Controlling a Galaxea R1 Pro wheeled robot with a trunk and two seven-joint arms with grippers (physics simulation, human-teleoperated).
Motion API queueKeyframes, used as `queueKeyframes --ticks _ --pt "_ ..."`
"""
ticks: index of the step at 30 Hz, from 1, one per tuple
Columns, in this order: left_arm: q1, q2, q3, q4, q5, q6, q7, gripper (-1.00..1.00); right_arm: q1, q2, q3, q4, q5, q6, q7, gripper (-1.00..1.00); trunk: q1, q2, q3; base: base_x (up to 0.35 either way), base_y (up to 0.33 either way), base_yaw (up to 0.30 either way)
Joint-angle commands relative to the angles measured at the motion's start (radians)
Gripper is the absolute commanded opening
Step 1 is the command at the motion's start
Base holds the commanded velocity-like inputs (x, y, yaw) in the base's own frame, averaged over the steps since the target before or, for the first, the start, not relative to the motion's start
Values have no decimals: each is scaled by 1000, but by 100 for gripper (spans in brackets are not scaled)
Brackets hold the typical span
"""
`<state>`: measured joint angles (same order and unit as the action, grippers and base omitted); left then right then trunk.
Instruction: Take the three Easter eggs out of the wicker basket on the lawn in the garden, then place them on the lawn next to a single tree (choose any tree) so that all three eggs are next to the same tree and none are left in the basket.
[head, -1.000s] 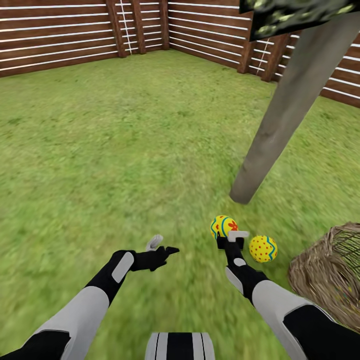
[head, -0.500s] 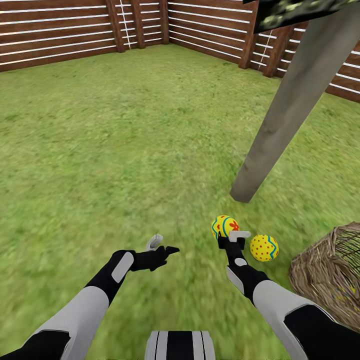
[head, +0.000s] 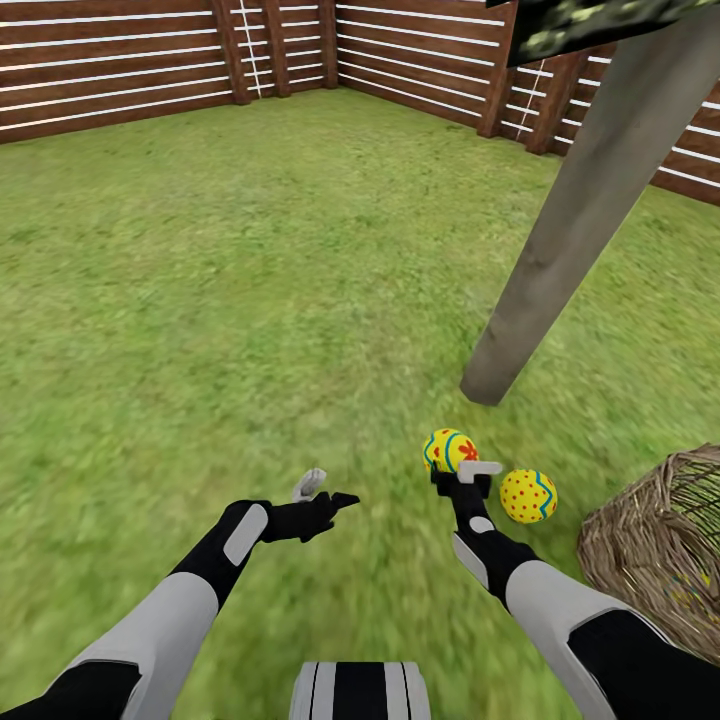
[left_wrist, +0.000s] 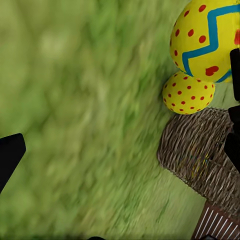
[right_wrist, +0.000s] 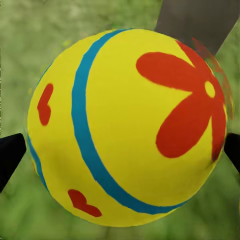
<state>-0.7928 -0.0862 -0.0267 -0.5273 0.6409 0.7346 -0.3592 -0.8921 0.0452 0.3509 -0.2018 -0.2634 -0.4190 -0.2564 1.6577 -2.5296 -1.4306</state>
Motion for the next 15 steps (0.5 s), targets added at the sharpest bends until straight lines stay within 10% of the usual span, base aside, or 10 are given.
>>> queueKeyframes --ticks 1,15 --pt "0 0 -1 0 1 3 -1 100 -1 0 9 1 -8 -4 -5 100 0 0 -1 0 0 0" --pt "0 -4 -2 2 -1 0 -1 100 -1 -5 8 1 -8 -4 -6 100 -3 1 23 0 0 0"
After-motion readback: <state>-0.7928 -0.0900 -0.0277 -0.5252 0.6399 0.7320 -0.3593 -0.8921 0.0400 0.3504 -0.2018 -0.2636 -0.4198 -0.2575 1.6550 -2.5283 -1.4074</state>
